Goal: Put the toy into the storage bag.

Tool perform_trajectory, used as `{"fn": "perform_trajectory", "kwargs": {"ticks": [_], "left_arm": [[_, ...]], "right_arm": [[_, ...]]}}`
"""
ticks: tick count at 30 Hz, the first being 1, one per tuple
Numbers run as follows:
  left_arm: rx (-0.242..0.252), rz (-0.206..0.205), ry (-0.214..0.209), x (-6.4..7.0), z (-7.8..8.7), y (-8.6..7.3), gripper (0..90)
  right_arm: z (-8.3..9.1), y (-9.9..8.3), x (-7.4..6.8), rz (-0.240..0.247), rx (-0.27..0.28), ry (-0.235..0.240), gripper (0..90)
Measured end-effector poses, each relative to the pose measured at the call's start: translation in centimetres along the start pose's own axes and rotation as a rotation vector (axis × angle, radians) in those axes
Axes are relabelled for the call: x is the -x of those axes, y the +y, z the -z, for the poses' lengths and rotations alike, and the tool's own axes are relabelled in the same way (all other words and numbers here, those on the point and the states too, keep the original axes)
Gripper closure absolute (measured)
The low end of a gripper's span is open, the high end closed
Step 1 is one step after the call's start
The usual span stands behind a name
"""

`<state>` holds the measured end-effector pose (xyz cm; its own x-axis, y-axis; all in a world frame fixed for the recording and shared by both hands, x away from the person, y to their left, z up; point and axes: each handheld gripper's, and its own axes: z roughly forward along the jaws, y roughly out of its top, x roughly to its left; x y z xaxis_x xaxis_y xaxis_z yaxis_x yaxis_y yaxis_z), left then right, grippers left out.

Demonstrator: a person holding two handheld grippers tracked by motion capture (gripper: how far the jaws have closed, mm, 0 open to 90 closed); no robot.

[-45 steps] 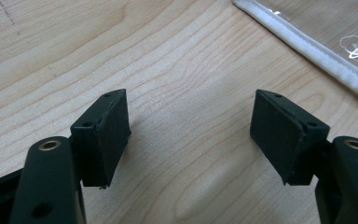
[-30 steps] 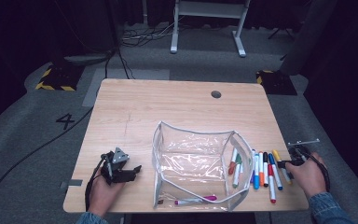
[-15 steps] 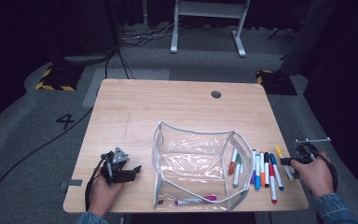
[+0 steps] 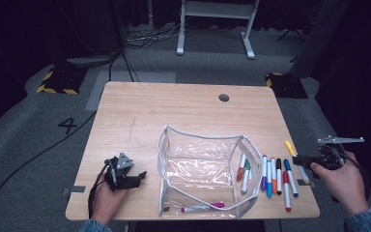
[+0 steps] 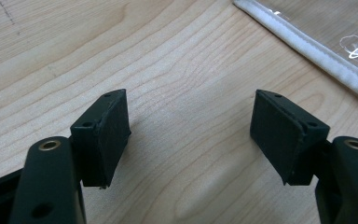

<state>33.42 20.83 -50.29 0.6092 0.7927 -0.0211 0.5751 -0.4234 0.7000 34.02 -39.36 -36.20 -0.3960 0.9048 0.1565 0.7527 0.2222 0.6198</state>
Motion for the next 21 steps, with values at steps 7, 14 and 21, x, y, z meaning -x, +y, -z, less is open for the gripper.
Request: {"fn": "perform_trajectory", "kwargs": {"ticks": [7,14,21], "left_arm": [[0.0,0.0,0.0,0.0,0.0,0.0,28.6],[0.0,0.0,0.0,0.0,0.0,0.0,28.6],[0.001,0.001,0.0,0.0,0.0,0.0,28.6]], "right_arm": [[2.6,1.7,-3.7,0.09,0.047,0.093,77.0],[4.8,3.6,-7.3,0.183,0.076,0.181,77.0],[5.8,5.6,-11.2,0.291,0.075,0.266,76.9]]}}
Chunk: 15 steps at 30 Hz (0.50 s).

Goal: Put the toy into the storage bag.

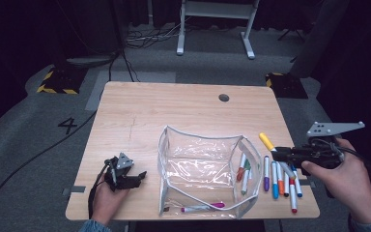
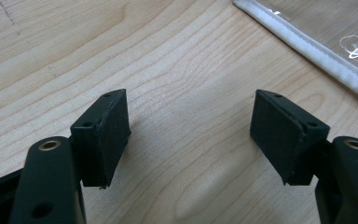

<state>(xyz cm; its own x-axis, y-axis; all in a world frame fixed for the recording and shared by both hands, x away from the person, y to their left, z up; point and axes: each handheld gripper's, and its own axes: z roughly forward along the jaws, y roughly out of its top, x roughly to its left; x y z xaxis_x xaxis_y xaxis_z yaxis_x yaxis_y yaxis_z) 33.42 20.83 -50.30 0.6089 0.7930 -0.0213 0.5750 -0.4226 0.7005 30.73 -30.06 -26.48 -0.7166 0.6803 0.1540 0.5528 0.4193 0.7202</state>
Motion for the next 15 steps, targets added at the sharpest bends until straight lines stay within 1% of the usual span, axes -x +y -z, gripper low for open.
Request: {"fn": "perform_trajectory", "kwargs": {"ticks": [9,12,15], "left_arm": [[-0.004,0.003,0.0,0.0,0.0,0.0,28.5],[-0.005,0.004,0.003,0.1,0.1,0.0,28.5],[-0.005,0.006,0.006,0.1,0.1,0.0,28.5]], "right_arm": [[-1.8,3.5,-3.2,0.118,-0.042,0.095,76.9],[-2.5,4.4,-4.1,0.152,-0.051,0.121,76.9],[-3.2,5.2,-4.8,0.171,-0.071,0.154,76.9]]}}
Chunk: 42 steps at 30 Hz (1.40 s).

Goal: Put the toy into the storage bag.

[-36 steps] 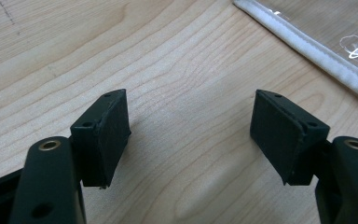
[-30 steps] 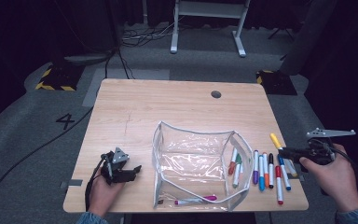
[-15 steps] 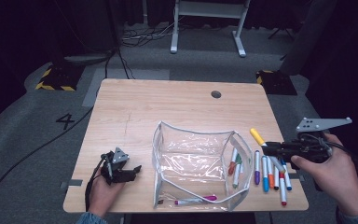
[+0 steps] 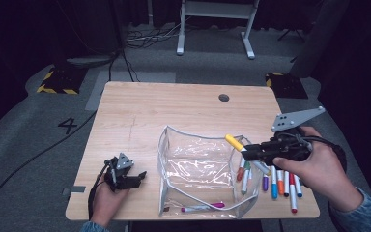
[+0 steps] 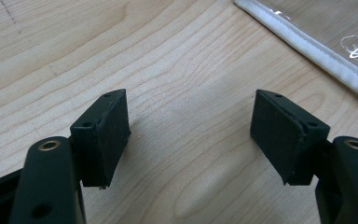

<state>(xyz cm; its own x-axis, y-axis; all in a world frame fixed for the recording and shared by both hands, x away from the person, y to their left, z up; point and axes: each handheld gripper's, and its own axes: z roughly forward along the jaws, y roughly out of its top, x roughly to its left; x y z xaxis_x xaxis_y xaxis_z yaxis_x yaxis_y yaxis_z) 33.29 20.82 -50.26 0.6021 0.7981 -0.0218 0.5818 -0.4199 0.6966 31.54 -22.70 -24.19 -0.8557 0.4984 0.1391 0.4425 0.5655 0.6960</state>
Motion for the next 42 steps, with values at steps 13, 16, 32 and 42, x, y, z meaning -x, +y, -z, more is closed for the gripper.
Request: {"fn": "perform_trajectory", "kwargs": {"ticks": [13,16,32,42], "left_arm": [[0.002,0.004,0.0,0.0,0.0,0.0,28.5],[0.0,0.0,0.001,0.0,0.0,0.0,28.4],[0.0,0.001,0.0,0.0,0.0,0.0,28.4],[0.0,0.001,0.0,0.0,0.0,0.0,28.4]], "right_arm": [[-4.1,3.1,-1.4,0.098,-0.109,0.105,76.9],[-5.1,3.5,-1.7,0.112,-0.138,0.131,76.9],[-10.7,4.1,-4.2,0.216,-0.309,0.218,77.0],[-13.4,3.4,-5.0,0.224,-0.409,0.259,76.9]]}}
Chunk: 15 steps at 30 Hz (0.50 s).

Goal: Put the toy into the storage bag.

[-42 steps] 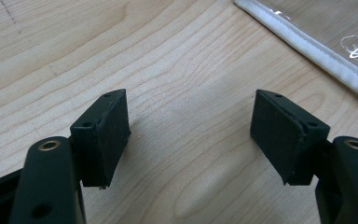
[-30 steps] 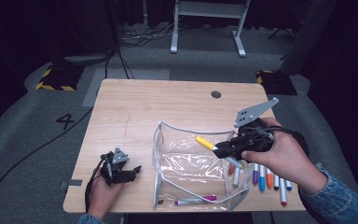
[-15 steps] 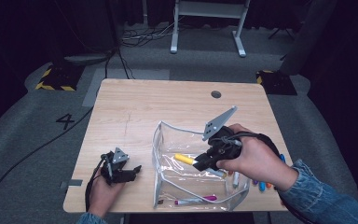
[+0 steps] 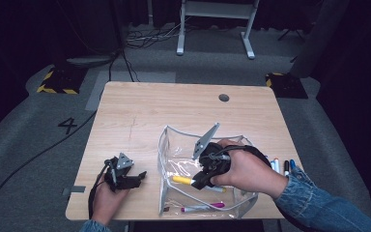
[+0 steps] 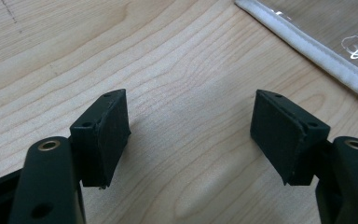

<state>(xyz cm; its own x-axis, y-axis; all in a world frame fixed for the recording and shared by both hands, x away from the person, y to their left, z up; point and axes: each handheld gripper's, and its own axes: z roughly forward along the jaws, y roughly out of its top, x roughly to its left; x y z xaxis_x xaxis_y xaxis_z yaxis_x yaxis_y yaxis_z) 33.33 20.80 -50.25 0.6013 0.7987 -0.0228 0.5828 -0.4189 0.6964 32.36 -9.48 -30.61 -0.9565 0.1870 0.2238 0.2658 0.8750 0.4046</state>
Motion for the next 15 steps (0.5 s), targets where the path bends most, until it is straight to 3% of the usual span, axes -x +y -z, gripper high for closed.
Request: {"fn": "perform_trajectory", "kwargs": {"ticks": [15], "left_arm": [[0.0,0.0,0.0,0.0,0.0,0.0,28.4]], "right_arm": [[-3.3,-0.2,1.0,-0.022,-0.113,0.043,76.9]]}}
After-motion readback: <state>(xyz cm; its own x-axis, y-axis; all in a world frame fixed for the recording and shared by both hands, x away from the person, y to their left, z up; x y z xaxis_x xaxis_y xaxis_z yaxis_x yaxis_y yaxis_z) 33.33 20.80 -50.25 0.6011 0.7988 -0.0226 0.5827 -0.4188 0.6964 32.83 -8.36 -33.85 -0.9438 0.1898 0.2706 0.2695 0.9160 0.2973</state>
